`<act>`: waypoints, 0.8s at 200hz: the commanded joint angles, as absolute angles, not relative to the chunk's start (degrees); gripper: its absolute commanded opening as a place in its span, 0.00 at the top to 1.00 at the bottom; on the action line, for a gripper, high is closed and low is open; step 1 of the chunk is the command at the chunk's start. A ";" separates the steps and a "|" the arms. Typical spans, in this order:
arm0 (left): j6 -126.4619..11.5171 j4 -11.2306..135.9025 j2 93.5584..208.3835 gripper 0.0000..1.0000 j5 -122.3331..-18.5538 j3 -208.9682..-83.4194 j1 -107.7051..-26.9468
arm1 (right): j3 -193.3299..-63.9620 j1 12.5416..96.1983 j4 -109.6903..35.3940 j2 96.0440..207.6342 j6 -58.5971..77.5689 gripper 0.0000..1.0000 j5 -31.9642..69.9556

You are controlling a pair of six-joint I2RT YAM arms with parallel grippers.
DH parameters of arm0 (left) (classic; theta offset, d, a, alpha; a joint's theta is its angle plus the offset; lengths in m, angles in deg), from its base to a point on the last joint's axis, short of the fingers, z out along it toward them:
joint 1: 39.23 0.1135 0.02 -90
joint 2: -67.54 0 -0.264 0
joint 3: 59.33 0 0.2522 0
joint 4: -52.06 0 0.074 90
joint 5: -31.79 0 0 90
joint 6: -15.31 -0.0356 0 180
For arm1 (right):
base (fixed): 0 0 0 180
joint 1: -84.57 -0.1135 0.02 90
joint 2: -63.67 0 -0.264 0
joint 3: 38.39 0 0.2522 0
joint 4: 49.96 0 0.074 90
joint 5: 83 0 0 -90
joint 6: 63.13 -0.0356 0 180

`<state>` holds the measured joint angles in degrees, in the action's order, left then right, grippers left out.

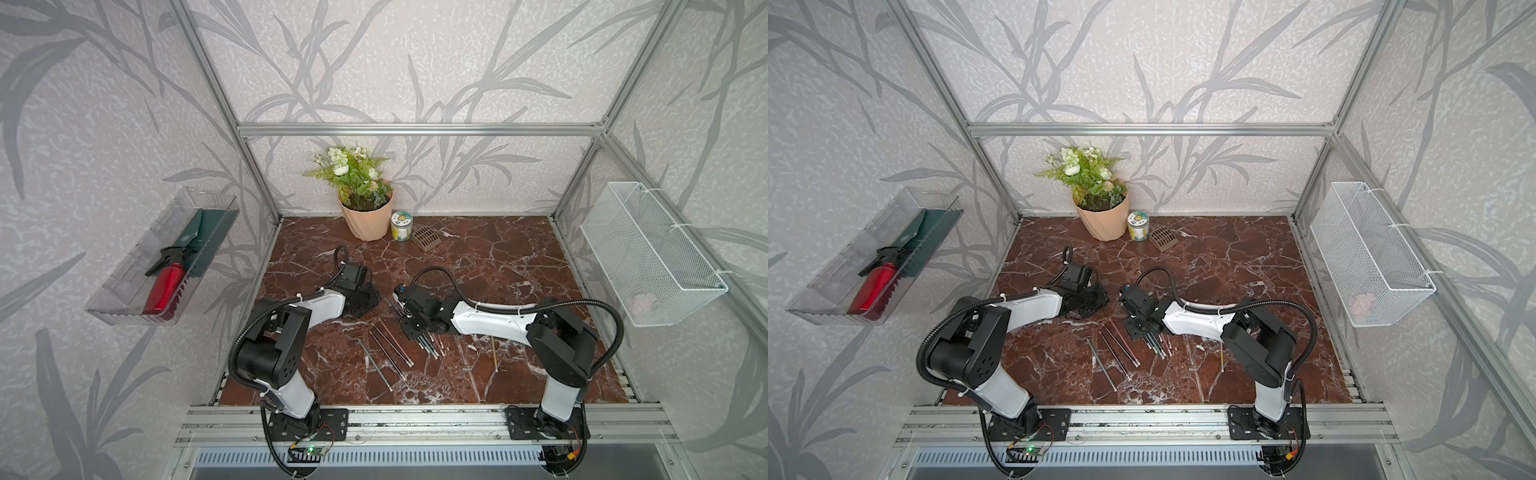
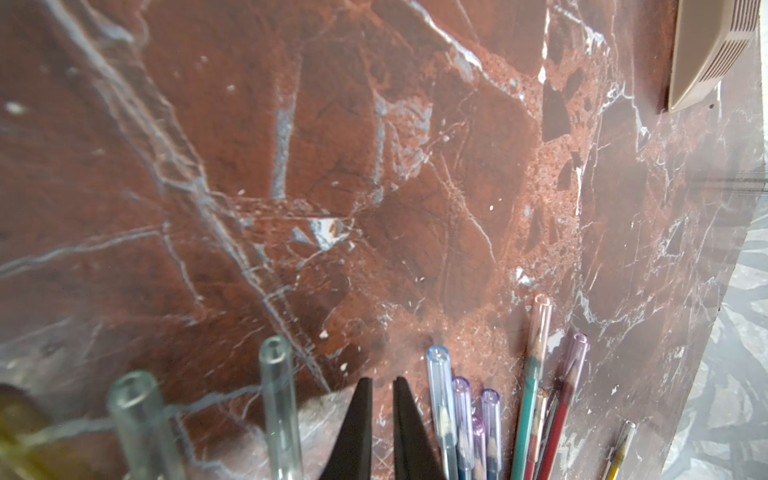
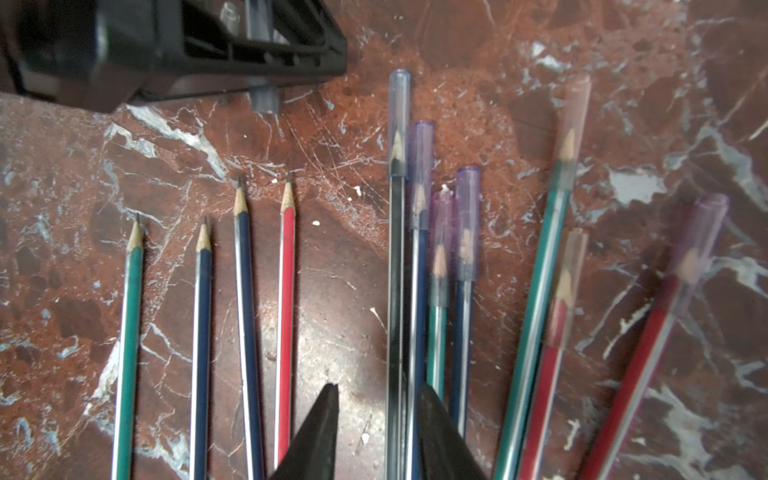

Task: Remove the protective cover of the pencils
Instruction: Place the protective sleeve at the center of the board.

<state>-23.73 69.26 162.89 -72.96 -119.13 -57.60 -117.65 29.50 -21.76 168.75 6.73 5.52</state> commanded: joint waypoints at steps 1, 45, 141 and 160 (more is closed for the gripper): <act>-24.75 71.73 163.52 0.97 -71.34 -120.49 -57.87 | -117.22 29.56 -22.13 167.78 6.19 0.66 5.32; -25.08 72.25 163.32 0.92 -70.79 -120.54 -57.86 | -117.46 29.55 -22.05 168.52 6.29 0.66 5.50; -25.12 72.48 162.28 0.85 -70.84 -120.11 -57.86 | -118.18 29.55 -21.48 170.07 6.74 0.66 6.82; -25.13 72.50 161.96 0.82 -70.73 -119.93 -57.86 | -118.58 29.55 -21.09 170.54 6.79 0.66 6.83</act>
